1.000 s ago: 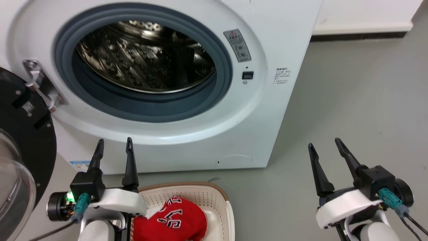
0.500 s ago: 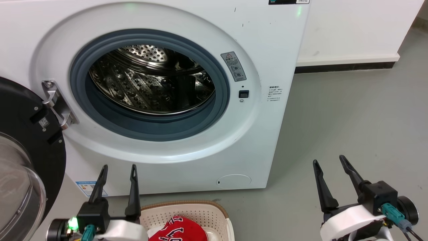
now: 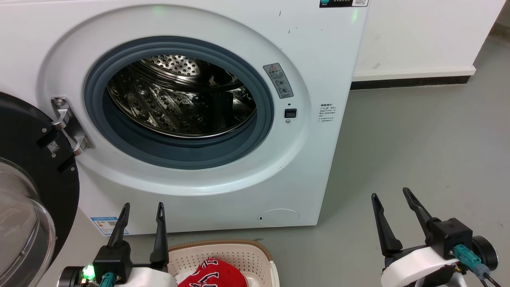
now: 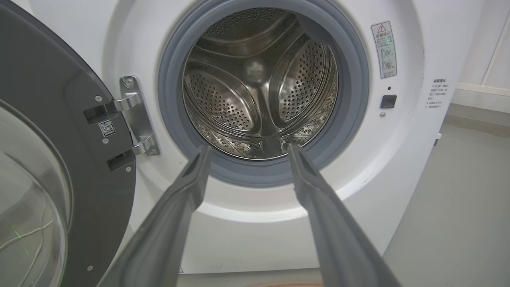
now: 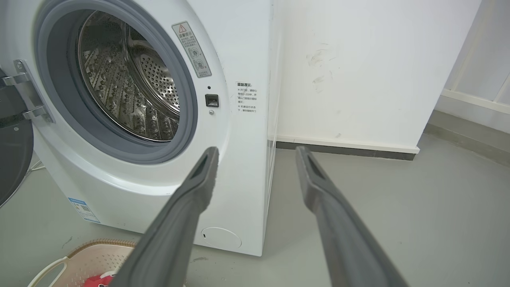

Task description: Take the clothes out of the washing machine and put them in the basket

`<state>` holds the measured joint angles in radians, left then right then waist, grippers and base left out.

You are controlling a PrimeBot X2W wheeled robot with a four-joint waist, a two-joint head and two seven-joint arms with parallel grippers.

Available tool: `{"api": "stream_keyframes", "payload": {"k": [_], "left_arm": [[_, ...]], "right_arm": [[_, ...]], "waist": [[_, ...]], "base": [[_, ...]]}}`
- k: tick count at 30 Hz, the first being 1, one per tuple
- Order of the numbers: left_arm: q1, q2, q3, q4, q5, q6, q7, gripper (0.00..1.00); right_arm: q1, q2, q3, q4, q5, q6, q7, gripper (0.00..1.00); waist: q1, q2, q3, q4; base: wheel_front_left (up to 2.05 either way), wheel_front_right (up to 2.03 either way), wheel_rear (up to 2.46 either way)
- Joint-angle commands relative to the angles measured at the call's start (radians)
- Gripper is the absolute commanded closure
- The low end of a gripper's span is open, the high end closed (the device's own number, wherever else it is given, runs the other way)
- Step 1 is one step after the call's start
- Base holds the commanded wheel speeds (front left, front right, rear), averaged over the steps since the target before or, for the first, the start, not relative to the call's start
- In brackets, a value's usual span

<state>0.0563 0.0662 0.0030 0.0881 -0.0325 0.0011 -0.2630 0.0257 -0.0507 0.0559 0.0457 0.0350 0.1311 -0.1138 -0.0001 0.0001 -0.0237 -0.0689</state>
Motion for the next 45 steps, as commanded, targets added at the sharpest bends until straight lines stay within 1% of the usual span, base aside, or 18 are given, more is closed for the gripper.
{"api": "stream_keyframes", "payload": {"k": [1,13,14,16,20,28,45], "left_arm": [[-0.001,0.004,-0.002,0.002,-0.004,0.004,-0.002,0.00],[-0.017,0.008,-0.007,-0.001,-0.013,0.006,-0.002,0.00],[-0.004,0.005,-0.006,0.005,-0.014,0.005,0.000,1.00],[-0.010,0.003,0.003,0.022,-0.030,0.002,0.008,1.00],[-0.029,0.002,0.020,0.041,-0.119,-0.005,0.041,1.00],[-0.038,0.000,0.023,0.045,-0.287,-0.019,0.074,1.00],[-0.065,-0.003,0.039,0.065,-0.587,-0.046,0.139,1.00]], "right_arm": [[0.009,0.001,0.000,-0.005,0.002,-0.001,-0.001,0.00],[0.004,0.001,-0.002,0.000,0.010,-0.001,-0.001,0.00],[0.001,0.000,-0.002,0.003,0.002,0.000,0.000,1.00],[0.008,0.000,0.003,0.008,0.017,0.000,-0.002,1.00],[0.004,-0.004,-0.001,0.011,0.119,0.000,0.004,1.00],[-0.020,-0.017,-0.008,0.039,0.298,0.000,0.021,1.00],[-0.049,-0.030,-0.023,0.075,0.613,0.000,0.051,1.00]], "waist": [[0.0001,-0.0001,0.000,0.000],[0.0001,-0.0001,0.001,0.003],[0.0001,-0.0001,0.002,0.003],[0.0001,-0.0001,0.002,0.004],[0.0001,-0.0001,0.003,0.006],[0.0001,-0.0001,0.004,0.010],[0.0001,-0.0001,0.008,0.019]], "base": [[0.00,0.00,0.00],[0.00,0.00,0.00],[0.00,0.00,0.00],[0.00,0.00,0.00],[0.00,0.00,0.00],[0.00,0.00,0.00],[0.00,0.00,0.00]]}}
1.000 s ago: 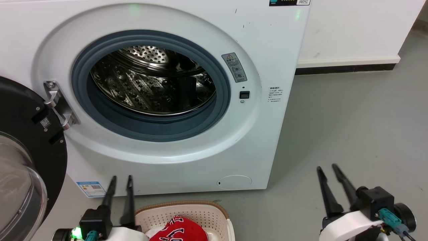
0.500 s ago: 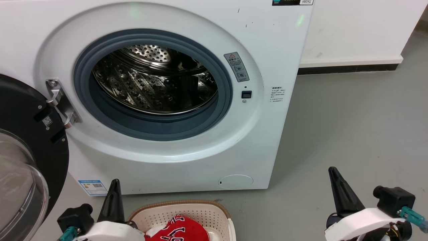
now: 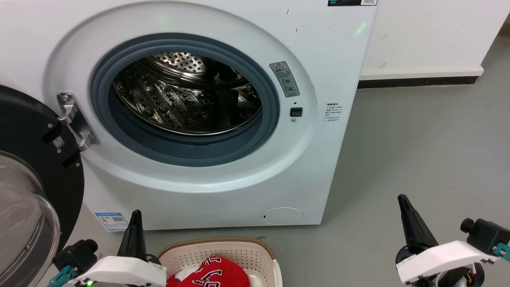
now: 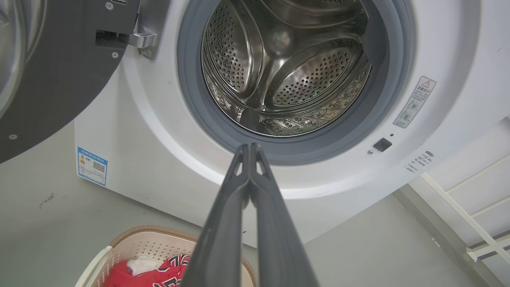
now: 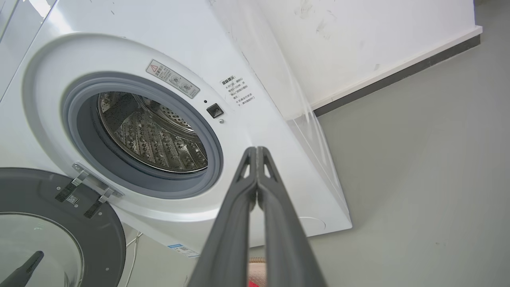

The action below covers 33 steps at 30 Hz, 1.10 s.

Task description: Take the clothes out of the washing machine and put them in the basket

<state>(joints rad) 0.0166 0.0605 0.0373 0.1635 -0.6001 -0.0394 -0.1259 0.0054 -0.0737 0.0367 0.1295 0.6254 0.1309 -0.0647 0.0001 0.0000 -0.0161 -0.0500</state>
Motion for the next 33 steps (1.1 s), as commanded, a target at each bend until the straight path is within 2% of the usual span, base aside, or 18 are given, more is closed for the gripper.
{"api": "stream_keyframes", "payload": {"k": [1,20,33], "left_arm": [[-0.027,0.002,0.006,-0.009,-0.035,-0.007,0.006,1.00],[-0.058,-0.001,0.026,0.016,-0.307,-0.031,0.071,1.00],[-0.074,-0.003,0.037,0.030,-0.453,-0.044,0.107,1.00]], "right_arm": [[-0.030,-0.008,-0.005,-0.007,0.039,0.000,0.003,1.00],[-0.054,-0.014,-0.026,0.025,0.319,0.000,0.037,1.00],[-0.068,-0.015,-0.041,0.043,0.467,0.000,0.056,1.00]], "waist": [[0.0000,0.0000,0.000,0.001],[0.0000,0.0000,0.004,0.011],[-0.0001,0.0000,0.007,0.017]], "base": [[0.00,0.00,0.00],[0.00,0.00,0.00],[0.00,0.00,0.00]]}}
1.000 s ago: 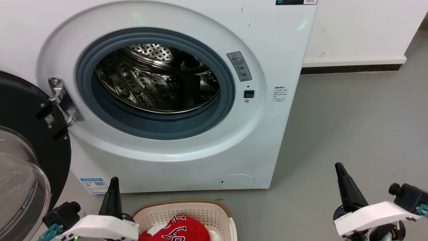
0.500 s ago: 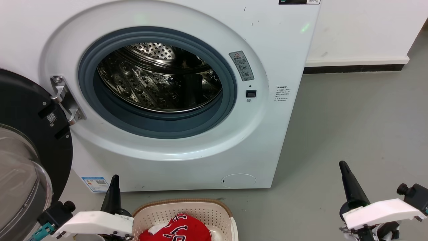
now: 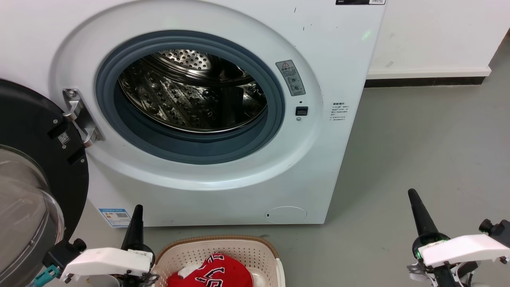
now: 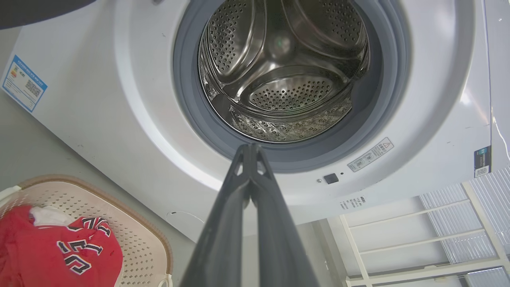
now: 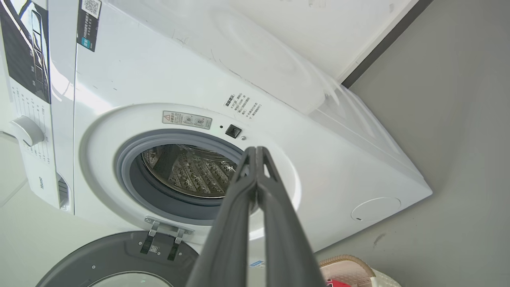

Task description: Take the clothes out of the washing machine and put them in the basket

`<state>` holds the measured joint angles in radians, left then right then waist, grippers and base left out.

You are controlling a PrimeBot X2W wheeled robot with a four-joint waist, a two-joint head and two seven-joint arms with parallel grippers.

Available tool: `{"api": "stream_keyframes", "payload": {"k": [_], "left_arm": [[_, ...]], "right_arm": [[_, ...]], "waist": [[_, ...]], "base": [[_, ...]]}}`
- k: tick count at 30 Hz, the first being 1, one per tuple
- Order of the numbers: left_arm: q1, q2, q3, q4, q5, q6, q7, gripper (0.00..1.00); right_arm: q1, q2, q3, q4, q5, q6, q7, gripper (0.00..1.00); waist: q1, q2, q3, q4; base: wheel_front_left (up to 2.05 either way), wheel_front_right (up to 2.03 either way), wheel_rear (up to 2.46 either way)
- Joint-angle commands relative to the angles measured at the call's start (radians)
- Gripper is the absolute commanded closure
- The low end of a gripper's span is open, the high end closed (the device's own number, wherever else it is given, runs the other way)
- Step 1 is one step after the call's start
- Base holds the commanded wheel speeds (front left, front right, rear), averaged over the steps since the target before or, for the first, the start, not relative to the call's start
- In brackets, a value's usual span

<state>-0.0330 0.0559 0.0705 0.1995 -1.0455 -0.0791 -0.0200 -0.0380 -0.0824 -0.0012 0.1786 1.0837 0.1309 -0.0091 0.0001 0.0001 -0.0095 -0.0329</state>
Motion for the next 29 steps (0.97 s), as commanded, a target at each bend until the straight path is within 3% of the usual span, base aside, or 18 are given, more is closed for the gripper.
{"api": "stream_keyframes", "payload": {"k": [1,29], "left_arm": [[-0.026,0.002,0.005,-0.006,-0.019,-0.006,0.004,1.00],[-0.056,-0.002,0.026,0.022,-0.303,-0.030,0.072,1.00]], "right_arm": [[-0.026,-0.007,-0.004,-0.005,0.020,0.000,0.003,1.00],[-0.053,-0.004,-0.038,0.031,0.304,0.000,0.046,1.00]], "waist": [[0.0000,-0.0001,0.000,0.000],[0.0000,-0.0001,0.006,0.015]], "base": [[0.00,0.00,0.00],[0.00,0.00,0.00]]}}
